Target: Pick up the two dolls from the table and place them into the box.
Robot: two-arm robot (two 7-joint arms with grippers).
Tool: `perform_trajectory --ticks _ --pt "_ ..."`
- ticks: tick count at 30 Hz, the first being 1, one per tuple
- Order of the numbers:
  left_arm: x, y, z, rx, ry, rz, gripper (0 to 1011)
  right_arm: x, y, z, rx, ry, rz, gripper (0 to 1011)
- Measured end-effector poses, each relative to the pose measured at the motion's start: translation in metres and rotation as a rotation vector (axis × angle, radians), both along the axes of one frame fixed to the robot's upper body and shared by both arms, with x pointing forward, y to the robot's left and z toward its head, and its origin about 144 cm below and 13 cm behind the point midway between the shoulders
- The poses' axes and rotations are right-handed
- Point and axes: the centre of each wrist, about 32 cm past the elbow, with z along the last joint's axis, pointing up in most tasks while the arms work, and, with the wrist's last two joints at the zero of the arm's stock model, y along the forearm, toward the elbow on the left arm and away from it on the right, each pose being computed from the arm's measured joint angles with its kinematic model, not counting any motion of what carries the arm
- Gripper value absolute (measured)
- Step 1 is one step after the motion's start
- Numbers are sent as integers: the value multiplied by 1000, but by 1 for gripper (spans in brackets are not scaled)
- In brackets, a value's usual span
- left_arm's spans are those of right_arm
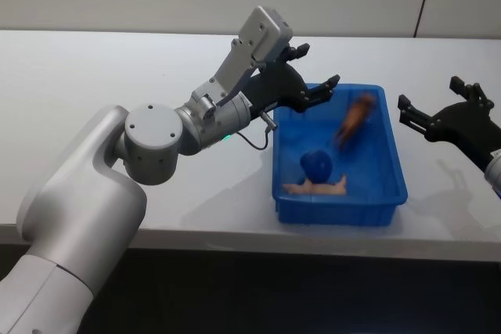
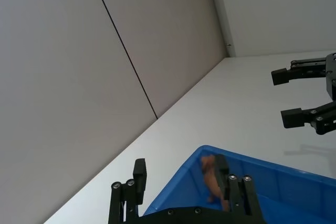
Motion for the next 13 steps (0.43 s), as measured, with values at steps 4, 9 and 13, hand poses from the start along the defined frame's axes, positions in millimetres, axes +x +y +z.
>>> perform_trajectory --ticks 4,9,13 --pt "-2 1 -2 -14 -6 -4 879 0 0 0 0 0 0 1003" --pt "-7 7 -4 -37 -30 4 1001 0 0 0 0 0 0 1003" --pt "-10 11 -5 -49 -42 11 1001 0 0 0 0 0 0 1003"
